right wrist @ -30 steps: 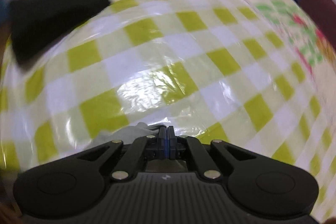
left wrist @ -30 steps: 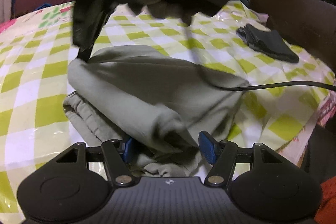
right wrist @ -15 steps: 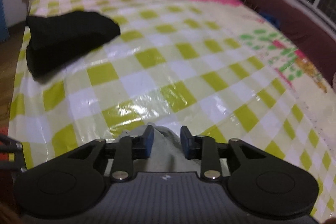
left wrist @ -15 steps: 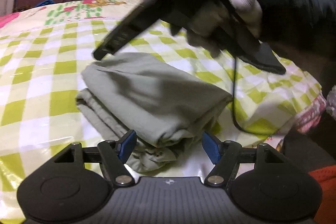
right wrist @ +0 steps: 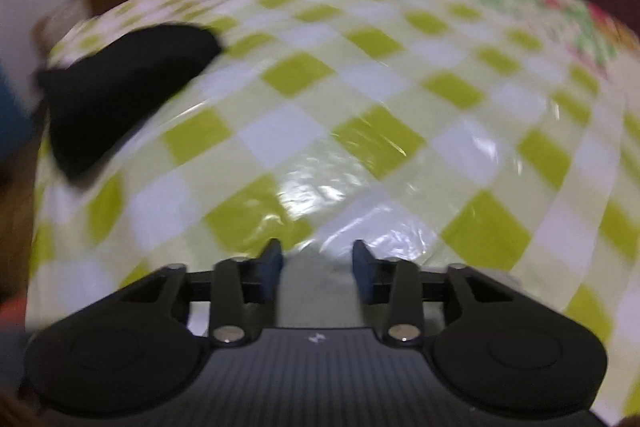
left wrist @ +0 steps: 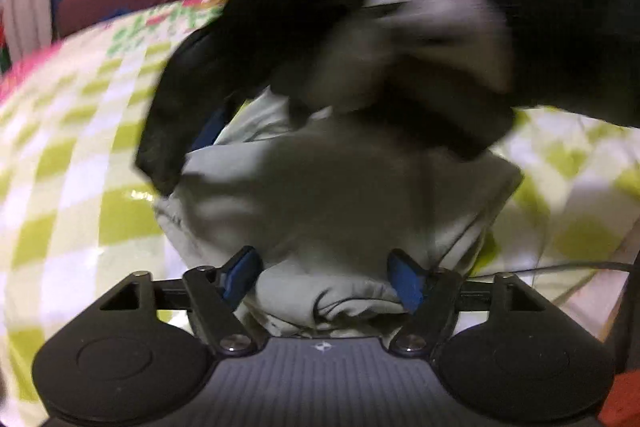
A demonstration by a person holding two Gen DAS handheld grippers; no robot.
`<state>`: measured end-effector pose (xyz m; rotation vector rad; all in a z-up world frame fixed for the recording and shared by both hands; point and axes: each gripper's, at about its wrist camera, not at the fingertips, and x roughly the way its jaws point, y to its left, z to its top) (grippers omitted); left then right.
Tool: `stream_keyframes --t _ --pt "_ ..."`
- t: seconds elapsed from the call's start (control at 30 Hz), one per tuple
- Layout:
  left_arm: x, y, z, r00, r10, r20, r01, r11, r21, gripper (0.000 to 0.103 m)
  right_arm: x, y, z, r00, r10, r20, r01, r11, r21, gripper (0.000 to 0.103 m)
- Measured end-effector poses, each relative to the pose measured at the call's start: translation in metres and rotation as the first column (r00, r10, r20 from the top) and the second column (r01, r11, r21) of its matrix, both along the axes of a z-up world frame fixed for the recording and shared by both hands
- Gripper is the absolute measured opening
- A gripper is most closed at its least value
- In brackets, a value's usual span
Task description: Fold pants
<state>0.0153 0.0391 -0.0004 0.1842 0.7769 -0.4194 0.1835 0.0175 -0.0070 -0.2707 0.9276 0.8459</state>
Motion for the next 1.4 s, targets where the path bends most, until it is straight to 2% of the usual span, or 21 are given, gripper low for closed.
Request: stream_keyframes --t 0.1,0.17,0.23,0.33,0.4,0.5,0.6,0.67,0.73,0.8,0.9,0.97,1.07,1.17,1.27,1.37,1.4 --pt "-0.004 -0.007 -0.003 1.0 -0.019 0.022 0.018 0.999 0.05 0.087 0.013 -0.003 0.003 0.994 -0.107 -0.005 0.107 0.992 0.063 0.041" --pt "-0.004 -0.003 0.0 1.0 -0.012 0.022 0.012 1.0 0.021 0.087 0.015 -0.021 0.021 0.99 -0.142 -0.012 0.142 0.977 0.161 0.04" --pt "-0.001 0.007 0.003 1.0 0.011 0.014 -0.011 0.999 -0.037 0.087 0.008 -0.048 0.041 0.981 -0.188 0.04 0.177 0.965 0.196 0.04" --pt "0.0 0.024 0.011 0.997 0.075 0.027 -0.07 0.989 -0.133 0.087 -0.003 -0.096 0.055 0.954 -0.29 0.08 0.27 0.943 0.195 0.042" --pt "0.001 0.034 0.018 0.99 0.132 0.049 -0.12 0.973 -0.199 0.087 -0.016 -0.121 0.055 0.935 -0.333 0.121 0.312 0.936 0.161 0.042" --pt "0.011 0.041 0.024 0.982 0.183 0.048 -0.167 0.956 -0.241 0.087 -0.037 -0.145 0.043 0.917 -0.376 0.134 0.364 0.925 0.11 0.042" --pt "0.022 0.034 0.017 0.979 0.202 0.013 -0.195 0.957 -0.213 0.087 -0.04 -0.172 0.024 0.881 -0.468 0.06 0.457 0.878 0.143 0.042" --pt "0.024 0.028 0.008 0.974 0.226 -0.022 -0.226 0.96 -0.164 0.087 -0.041 -0.184 0.014 0.866 -0.501 0.015 0.491 0.854 0.172 0.042" --pt "0.026 0.026 -0.003 0.968 0.243 -0.068 -0.249 0.964 -0.093 0.086 -0.042 -0.19 0.006 0.86 -0.511 -0.017 0.505 0.843 0.184 0.042" --pt "0.023 0.027 -0.008 0.966 0.237 -0.103 -0.244 0.967 -0.072 0.086 -0.042 -0.195 -0.003 0.87 -0.486 -0.075 0.491 0.847 0.202 0.044" --pt "0.021 0.025 -0.011 0.964 0.242 -0.113 -0.25 0.967 -0.058 0.086 -0.04 -0.198 -0.018 0.87 -0.451 -0.197 0.489 0.838 0.242 0.048" --pt "0.017 0.023 -0.008 0.963 0.245 -0.116 -0.252 0.966 -0.056 0.081 -0.042 -0.202 -0.019 0.872 -0.444 -0.206 0.487 0.832 0.267 0.048" --pt "0.015 0.03 -0.004 0.959 0.241 -0.15 -0.258 0.96 -0.107 0.074 -0.046 -0.216 -0.022 0.849 -0.463 -0.255 0.526 0.789 0.318 0.048" --pt "0.016 0.036 -0.002 0.945 0.252 -0.209 -0.285 0.946 -0.152 0.072 -0.05 -0.226 -0.026 0.842 -0.441 -0.311 0.534 0.768 0.354 0.048" --pt "0.018 0.031 -0.004 0.948 0.248 -0.202 -0.275 0.954 -0.119 0.071 -0.048 -0.223 -0.033 0.839 -0.39 -0.379 0.525 0.764 0.375 0.048" --pt "0.014 0.027 -0.003 0.95 0.237 -0.201 -0.258 0.962 -0.087 0.071 -0.045 -0.217 -0.044 0.813 -0.396 -0.427 0.558 0.739 0.377 0.048" --pt "0.012 0.025 -0.003 0.951 0.235 -0.199 -0.254 0.965 -0.073 0.071 -0.045 -0.215 -0.045 0.806 -0.399 -0.437 0.567 0.731 0.379 0.04"
